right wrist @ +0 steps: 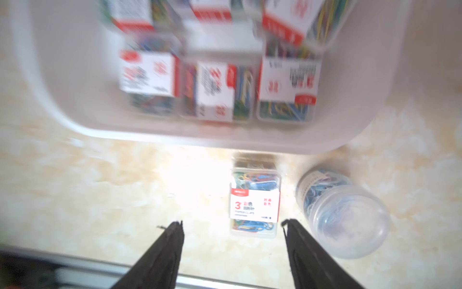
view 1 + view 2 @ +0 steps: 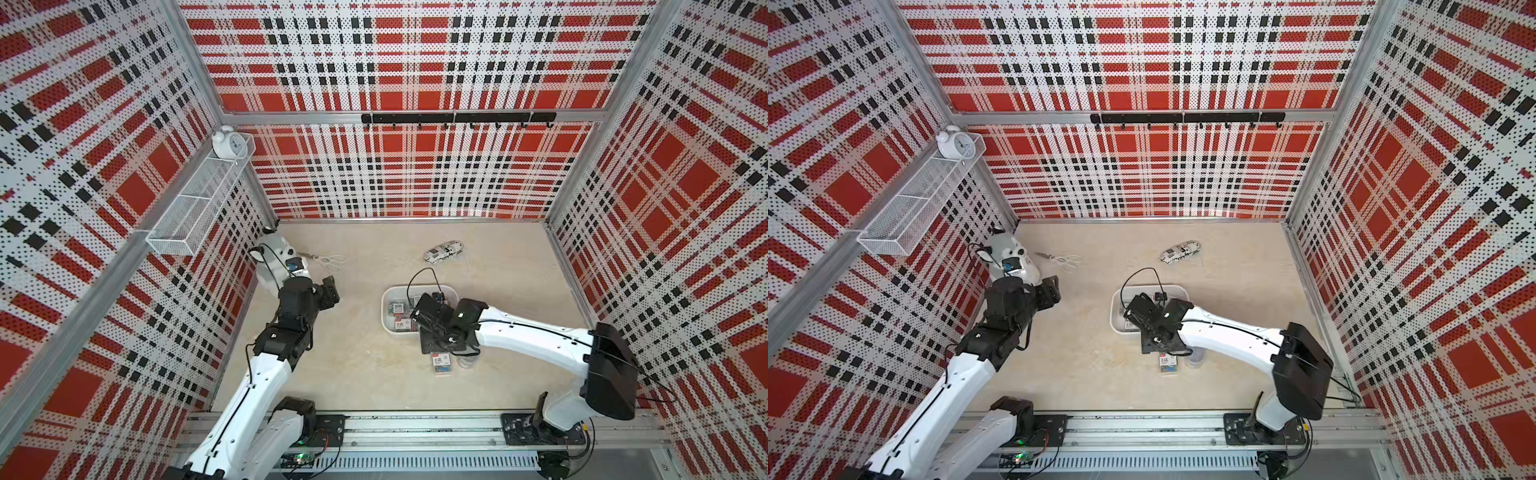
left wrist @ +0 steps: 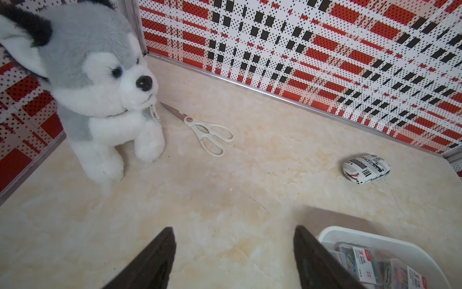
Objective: Take the paper clips out of the storage box
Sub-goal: Place the boxed paper clips at the center of the board, then pick up the boxed paper clips from the storage box.
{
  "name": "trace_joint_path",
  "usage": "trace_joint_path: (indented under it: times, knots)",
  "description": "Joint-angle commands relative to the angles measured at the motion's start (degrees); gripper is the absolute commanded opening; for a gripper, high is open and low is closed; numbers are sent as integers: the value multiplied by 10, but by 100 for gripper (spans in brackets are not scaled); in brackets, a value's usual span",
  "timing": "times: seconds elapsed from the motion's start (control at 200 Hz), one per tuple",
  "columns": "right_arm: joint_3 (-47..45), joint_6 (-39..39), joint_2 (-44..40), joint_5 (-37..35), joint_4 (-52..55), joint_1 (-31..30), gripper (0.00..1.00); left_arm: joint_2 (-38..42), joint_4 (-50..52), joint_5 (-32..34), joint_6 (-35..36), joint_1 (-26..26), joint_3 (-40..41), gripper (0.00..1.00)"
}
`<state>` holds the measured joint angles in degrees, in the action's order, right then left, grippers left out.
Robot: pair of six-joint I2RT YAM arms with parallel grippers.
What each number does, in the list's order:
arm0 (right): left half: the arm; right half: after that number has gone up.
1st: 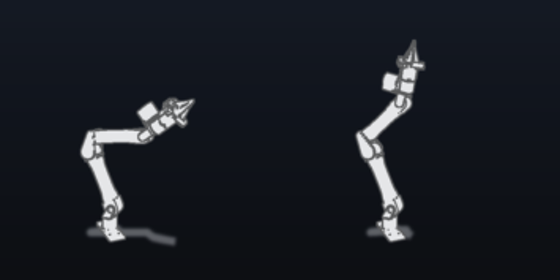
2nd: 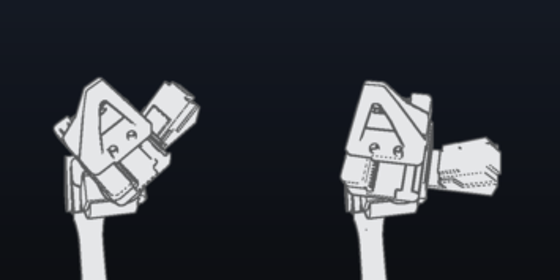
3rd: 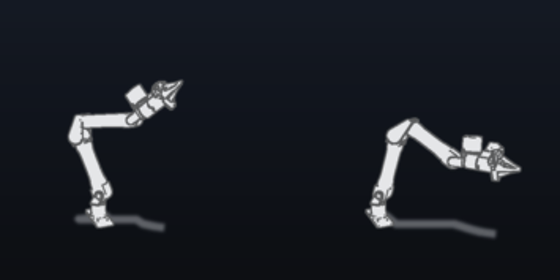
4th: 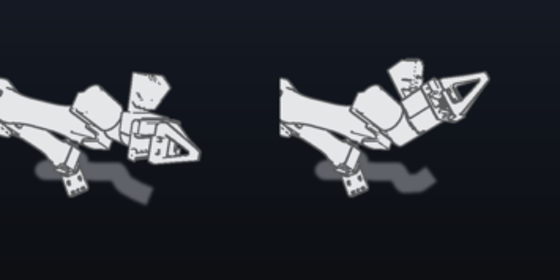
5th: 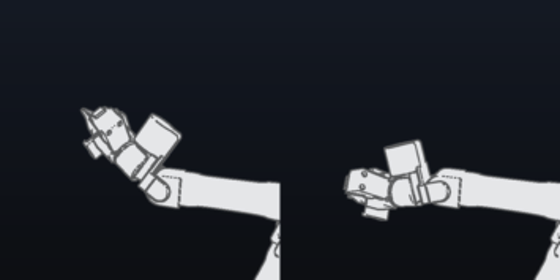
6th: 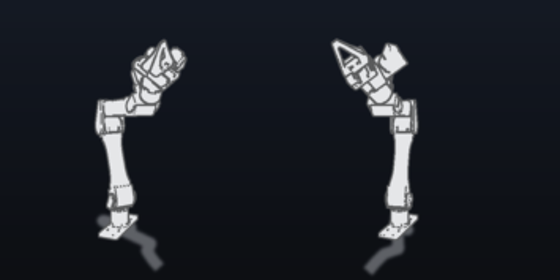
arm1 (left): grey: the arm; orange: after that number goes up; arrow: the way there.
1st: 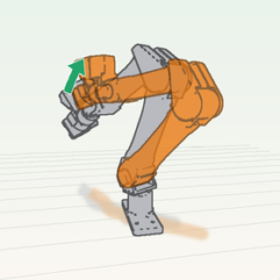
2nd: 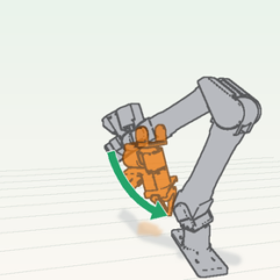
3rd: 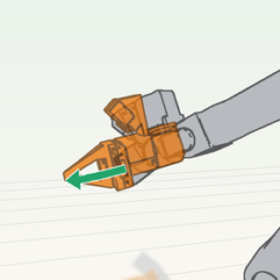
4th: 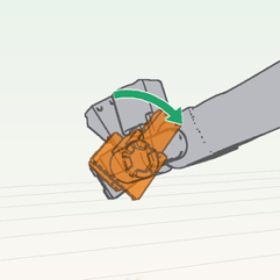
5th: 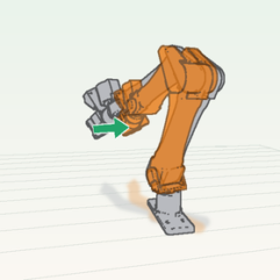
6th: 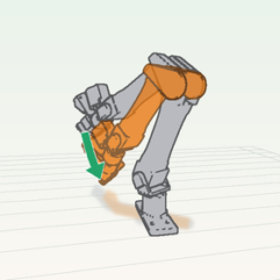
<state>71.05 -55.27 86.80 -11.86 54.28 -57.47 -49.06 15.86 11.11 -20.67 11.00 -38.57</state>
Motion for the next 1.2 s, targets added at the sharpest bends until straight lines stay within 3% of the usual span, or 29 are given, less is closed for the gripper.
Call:
trace_joint_path:
  times: [0.0, 0.1, 0.291, 0.526, 0.817, 0.987, 1.072, 1.192]
  knots:
    - [36, 61, -63, -49, 44, 60, 70, -4, -5, 24, -14, 11, 4, 76]
    - [50, 117, -89, -38, 44, 134, 70, -11, -2, 39, -26, 27, -4, 75]
    - [34, 201, -97, -3, 25, 258, 71, -60, 37, 117, -59, 155, -80, 72]
    - [-32, 251, -116, 54, -31, 334, 71, -249, 160, 188, -101, 302, -255, 72]
    - [-95, 280, -145, 93, -64, 406, 71, -450, 205, 123, -139, 366, -416, 73]
    - [-112, 278, -166, 107, -80, 427, 71, -519, 152, 48, -234, 378, -452, 71]
    - [-112, 278, -166, 111, -80, 431, 71, -541, 112, 17, -287, 382, -453, 65]
    - [-114, 276, -168, 120, -82, 435, 71, -577, 98, 9, -366, 396, -485, 69]
